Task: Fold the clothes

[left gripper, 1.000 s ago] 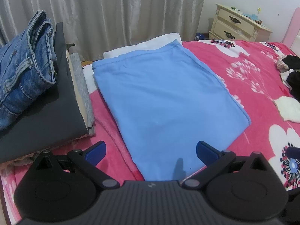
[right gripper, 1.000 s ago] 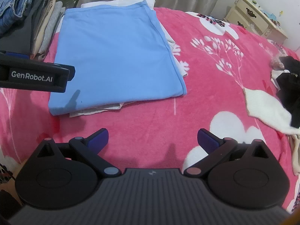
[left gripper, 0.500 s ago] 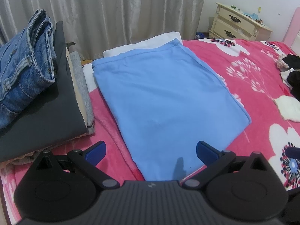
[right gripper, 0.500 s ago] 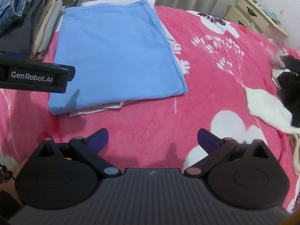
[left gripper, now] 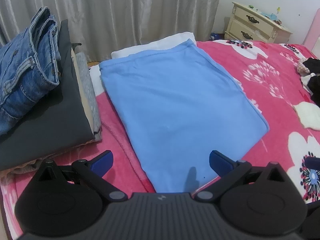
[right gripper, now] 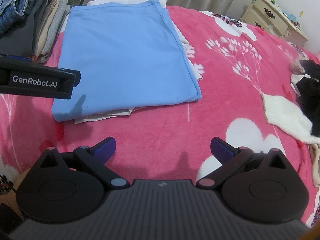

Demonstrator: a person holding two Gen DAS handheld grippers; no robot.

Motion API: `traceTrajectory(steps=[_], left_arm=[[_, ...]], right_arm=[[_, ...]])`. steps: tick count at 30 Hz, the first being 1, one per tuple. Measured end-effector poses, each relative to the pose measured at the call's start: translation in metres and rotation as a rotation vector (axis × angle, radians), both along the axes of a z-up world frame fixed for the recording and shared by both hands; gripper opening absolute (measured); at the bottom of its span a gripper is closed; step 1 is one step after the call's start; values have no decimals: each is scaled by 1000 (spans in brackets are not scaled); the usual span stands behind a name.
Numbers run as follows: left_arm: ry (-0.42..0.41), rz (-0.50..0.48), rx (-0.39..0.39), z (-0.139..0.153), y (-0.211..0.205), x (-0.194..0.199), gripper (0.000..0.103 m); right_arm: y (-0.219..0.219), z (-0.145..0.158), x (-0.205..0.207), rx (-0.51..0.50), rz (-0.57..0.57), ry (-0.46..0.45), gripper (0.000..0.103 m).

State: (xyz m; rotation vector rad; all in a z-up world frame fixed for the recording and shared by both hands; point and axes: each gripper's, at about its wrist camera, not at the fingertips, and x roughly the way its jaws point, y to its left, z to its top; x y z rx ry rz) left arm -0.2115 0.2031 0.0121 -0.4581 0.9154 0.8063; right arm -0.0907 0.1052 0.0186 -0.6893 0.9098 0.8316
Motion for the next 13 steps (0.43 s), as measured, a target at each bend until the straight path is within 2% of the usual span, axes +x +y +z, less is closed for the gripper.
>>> traceTrajectory(steps=[13], left_arm=[[1,3,-6,0,-1,0,103]], right_arm=[[2,-1,-1,-4,6,-2,101]])
